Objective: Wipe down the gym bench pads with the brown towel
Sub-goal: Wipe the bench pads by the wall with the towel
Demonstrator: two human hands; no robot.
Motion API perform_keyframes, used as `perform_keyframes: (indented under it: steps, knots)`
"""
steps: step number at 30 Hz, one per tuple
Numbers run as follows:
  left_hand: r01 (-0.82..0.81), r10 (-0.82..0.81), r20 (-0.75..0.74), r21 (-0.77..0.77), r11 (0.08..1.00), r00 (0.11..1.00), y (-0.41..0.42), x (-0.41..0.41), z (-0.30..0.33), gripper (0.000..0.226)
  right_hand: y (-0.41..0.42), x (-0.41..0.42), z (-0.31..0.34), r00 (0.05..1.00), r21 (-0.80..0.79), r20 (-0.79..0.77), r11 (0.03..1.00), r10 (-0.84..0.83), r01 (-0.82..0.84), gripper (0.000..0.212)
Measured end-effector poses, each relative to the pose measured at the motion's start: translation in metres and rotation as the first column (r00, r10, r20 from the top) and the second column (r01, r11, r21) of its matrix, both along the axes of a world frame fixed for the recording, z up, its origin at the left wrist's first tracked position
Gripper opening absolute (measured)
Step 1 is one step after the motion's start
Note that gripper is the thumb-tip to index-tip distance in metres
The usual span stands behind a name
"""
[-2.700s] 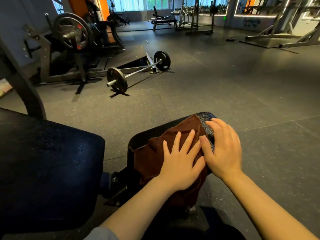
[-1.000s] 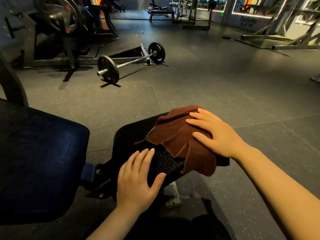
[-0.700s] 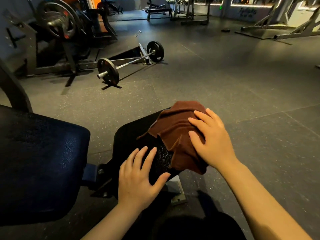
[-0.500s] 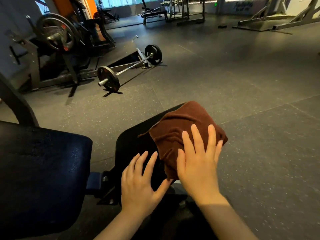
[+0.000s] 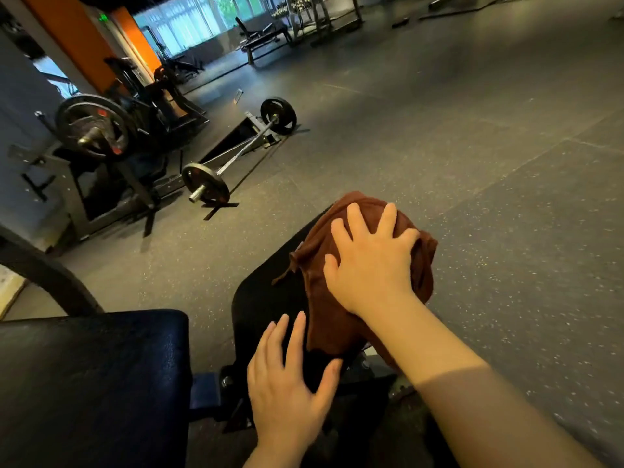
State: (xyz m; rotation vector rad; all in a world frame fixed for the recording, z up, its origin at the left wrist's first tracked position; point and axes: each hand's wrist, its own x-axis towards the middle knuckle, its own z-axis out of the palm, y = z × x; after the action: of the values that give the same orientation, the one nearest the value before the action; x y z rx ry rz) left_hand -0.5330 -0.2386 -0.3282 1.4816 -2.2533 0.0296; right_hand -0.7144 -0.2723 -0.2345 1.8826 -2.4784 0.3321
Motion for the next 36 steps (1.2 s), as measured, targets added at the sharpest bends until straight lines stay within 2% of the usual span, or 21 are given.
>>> perform_keyframes:
  steps: [8, 19, 23, 29, 36]
  knots:
    - [0.009, -0.009, 0.016, -0.025, 1.0, 1.0, 0.004, 0.001, 0.001, 0.072, -0.036, -0.009, 0.021, 0.997, 0.151, -0.06, 0.987, -0.053, 0.061, 0.063]
    - [-0.026, 0.028, 0.032, -0.035, 0.999, 0.999, 0.004, -0.003, -0.001, 0.078, 0.027, 0.014, 0.003, 0.992, 0.144, 0.003, 0.982, -0.128, 0.126, 0.074]
    - [-0.022, 0.023, 0.023, -0.04, 0.999, 0.999, 0.003, -0.005, -0.002, 0.077, 0.019, 0.011, 0.007, 0.988, 0.143, -0.015, 0.978, -0.153, 0.154, 0.073]
    - [0.006, -0.007, -0.011, -0.07, 0.998, 1.0, 0.003, -0.004, -0.003, 0.073, -0.025, -0.01, 0.018, 0.982, 0.126, 0.041, 0.976, -0.182, 0.175, 0.075]
    - [0.013, -0.017, -0.036, -0.106, 0.994, 0.999, 0.003, -0.002, -0.007, 0.07, -0.027, -0.002, 0.016, 0.981, 0.083, -0.018, 0.978, -0.192, 0.193, 0.073]
